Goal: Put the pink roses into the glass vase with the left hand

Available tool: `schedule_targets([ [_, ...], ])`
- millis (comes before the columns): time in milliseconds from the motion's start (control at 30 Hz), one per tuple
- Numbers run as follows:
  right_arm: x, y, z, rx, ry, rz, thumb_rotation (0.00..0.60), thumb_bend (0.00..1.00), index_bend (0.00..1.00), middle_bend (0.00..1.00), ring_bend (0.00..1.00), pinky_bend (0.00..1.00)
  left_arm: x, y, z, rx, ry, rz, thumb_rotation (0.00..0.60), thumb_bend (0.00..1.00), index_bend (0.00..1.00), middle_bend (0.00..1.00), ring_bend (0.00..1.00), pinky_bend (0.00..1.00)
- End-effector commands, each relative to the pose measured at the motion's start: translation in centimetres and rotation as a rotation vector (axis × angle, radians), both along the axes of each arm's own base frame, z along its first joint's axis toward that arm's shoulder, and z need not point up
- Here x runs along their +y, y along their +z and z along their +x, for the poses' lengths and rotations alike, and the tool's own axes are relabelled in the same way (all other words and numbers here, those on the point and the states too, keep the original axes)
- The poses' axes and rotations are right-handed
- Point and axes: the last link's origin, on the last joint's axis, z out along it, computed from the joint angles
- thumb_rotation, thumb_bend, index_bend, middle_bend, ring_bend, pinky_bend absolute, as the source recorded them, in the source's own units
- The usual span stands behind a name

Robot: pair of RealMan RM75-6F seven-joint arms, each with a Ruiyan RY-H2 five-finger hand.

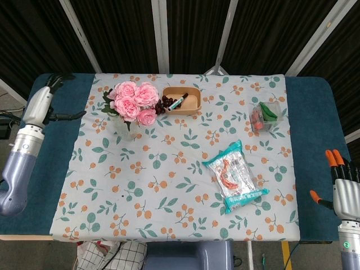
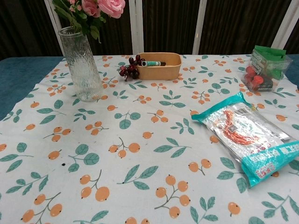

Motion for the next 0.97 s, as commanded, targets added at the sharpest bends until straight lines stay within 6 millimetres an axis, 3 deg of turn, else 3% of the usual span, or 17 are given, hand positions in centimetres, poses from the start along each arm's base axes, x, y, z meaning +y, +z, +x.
schedule_targets([
  [33,0.0,-0.1,0.1,0.000,0.004,0.008,0.600,0.21,0.00,0.00,0.00,0.01,-4.6,1.5,-4.5,0.187,0.145,0.093,0.600,0.18,0.24,0.16,0.02,0.17],
  [200,0.1,-0.3,0.4,0.018,0.015,0.025,0.600,0.21,0.00,0.00,0.00,0.01,-11.9,-0.2,-7.7,0.328,0.238,0.150,0.600,0.20,0.30,0.18,0.03,0.17],
  [333,0.3,-0.4,0.9,0.056,0.060,0.046,0.600,0.21,0.00,0.00,0.00,0.01,-16.8,-2.5,-9.5,0.417,0.273,0.159,0.600,0.21,0.29,0.17,0.03,0.17],
  [633,0.8,0.0,1.1,0.071,0.069,0.067,0.600,0.21,0.00,0.00,0.00,0.01,-19.5,-4.2,-11.4,0.440,0.266,0.127,0.600,0.21,0.27,0.15,0.02,0.17],
  [967,0.9,-0.1,1.5,0.073,0.068,0.068,0.600,0.21,0.00,0.00,0.00,0.01,-20.3,-3.5,-11.6,0.396,0.190,0.138,0.600,0.20,0.26,0.15,0.02,0.17],
])
